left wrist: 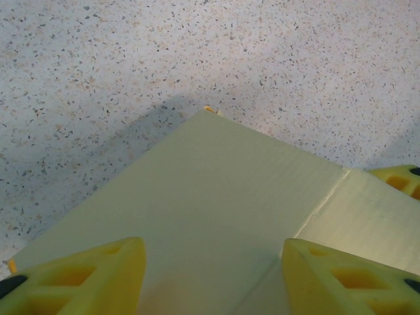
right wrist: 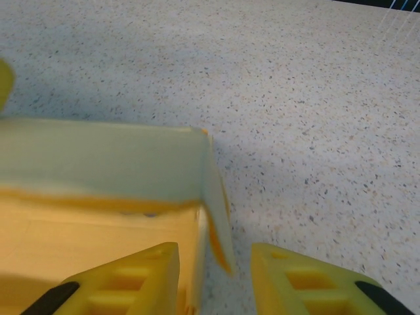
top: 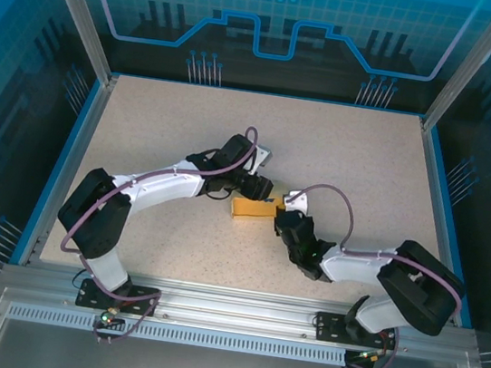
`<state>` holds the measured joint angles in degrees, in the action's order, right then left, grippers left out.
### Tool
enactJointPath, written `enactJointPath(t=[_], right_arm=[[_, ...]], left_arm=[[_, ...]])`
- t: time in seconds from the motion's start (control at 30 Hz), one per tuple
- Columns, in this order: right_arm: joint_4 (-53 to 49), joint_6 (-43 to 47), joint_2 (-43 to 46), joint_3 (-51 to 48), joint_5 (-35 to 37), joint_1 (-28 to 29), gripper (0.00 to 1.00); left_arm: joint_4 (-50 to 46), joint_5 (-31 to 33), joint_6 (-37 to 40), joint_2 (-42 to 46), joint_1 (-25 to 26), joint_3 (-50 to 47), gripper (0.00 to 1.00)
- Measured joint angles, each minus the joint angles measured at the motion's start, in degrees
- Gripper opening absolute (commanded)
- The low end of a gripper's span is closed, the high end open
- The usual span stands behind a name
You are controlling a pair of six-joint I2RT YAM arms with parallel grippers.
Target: Fold the paper box
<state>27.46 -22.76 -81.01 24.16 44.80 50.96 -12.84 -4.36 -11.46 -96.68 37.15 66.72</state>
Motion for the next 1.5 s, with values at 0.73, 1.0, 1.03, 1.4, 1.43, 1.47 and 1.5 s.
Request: enactJointPath(t=[0.73,1.0,1.03,1.4,1.43,1.47,1.5], right_arm=[[-28.13,0.24,15.65,12.11,-24.15,-15.67,0.48],[-31.23,-0.63,0.94,19.32,-36.89,-21.00,0.48],[-31.36,-0.81,-0.59,19.69,-37.90,-21.03,0.48],[-29.90,-1.88,-8.28,19.71,-42.40,-22.01,0.46],[-29.40,-1.88,-8.61,19.71,-42.71,-22.10,0.46],[-28.94,-1.86,-8.83,19.71,-42.82,-22.16,0.46],[-28.55,-1.86,-9.03,19.71,-42.93,-22.23,0.46]], left_arm=[[8.85,0.02,-1.22,-0.37,1.51,-7.15,0.56],[11.21,0.50,-2.84,-0.59,2.47,-9.22,0.56],[11.74,0.59,-3.21,-0.59,2.47,-9.51,0.56],[16.46,1.33,-5.31,-0.68,2.62,-14.60,0.56],[16.94,1.55,-5.46,-0.70,2.62,-14.82,0.56],[17.25,1.62,-5.60,-0.70,2.62,-14.91,0.56],[17.53,1.77,-5.79,-0.72,2.62,-14.99,0.56]])
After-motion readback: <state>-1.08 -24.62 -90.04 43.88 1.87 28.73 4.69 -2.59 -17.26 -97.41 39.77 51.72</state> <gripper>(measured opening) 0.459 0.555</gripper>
